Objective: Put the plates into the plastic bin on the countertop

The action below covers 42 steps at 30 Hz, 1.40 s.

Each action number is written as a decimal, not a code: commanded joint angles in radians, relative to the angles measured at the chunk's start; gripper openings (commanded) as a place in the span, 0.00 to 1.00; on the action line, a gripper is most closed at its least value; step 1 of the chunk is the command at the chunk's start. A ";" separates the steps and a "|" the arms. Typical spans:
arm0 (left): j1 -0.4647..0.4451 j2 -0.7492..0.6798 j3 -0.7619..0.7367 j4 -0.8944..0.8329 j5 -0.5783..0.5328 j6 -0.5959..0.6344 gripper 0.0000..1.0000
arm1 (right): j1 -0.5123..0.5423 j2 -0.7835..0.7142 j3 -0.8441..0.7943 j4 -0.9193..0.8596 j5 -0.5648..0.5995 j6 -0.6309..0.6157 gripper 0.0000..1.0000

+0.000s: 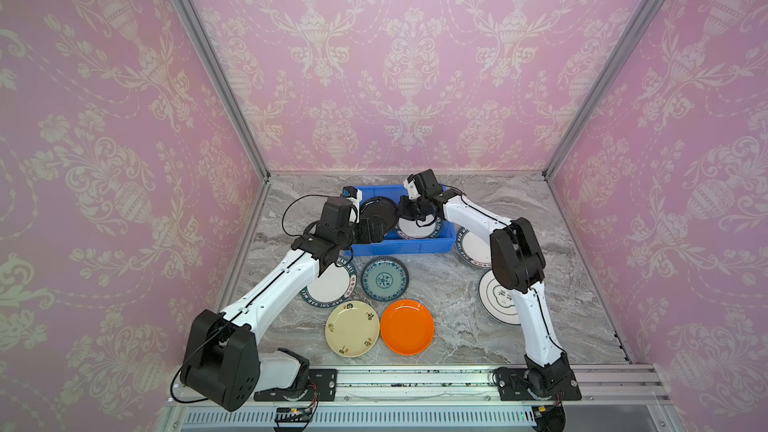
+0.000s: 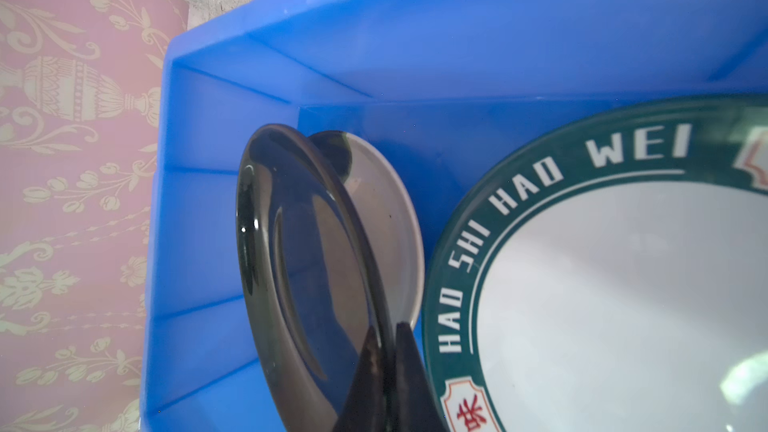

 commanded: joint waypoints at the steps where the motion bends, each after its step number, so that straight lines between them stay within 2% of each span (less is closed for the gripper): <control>1: 0.004 0.003 -0.016 0.017 0.028 -0.010 0.99 | 0.010 0.028 0.066 -0.030 0.002 0.020 0.00; 14: 0.002 0.025 -0.030 0.022 0.040 -0.010 0.99 | 0.027 0.129 0.169 -0.070 -0.007 0.032 0.01; 16: 0.002 0.029 -0.029 0.022 0.042 -0.008 0.99 | 0.033 0.134 0.179 -0.080 0.004 0.024 0.05; 21: 0.002 0.043 -0.023 0.015 0.042 -0.002 0.99 | 0.045 0.145 0.212 -0.121 0.031 0.002 0.24; 25: -0.002 0.052 -0.018 0.017 0.045 0.002 0.99 | 0.046 0.129 0.204 -0.148 0.067 -0.002 0.31; 32: -0.021 0.084 0.009 0.008 0.036 0.020 0.99 | 0.050 0.052 0.142 -0.173 0.155 -0.083 0.35; 42: -0.039 0.108 0.014 0.010 0.028 0.022 0.99 | 0.073 0.082 0.152 -0.171 0.132 -0.080 0.35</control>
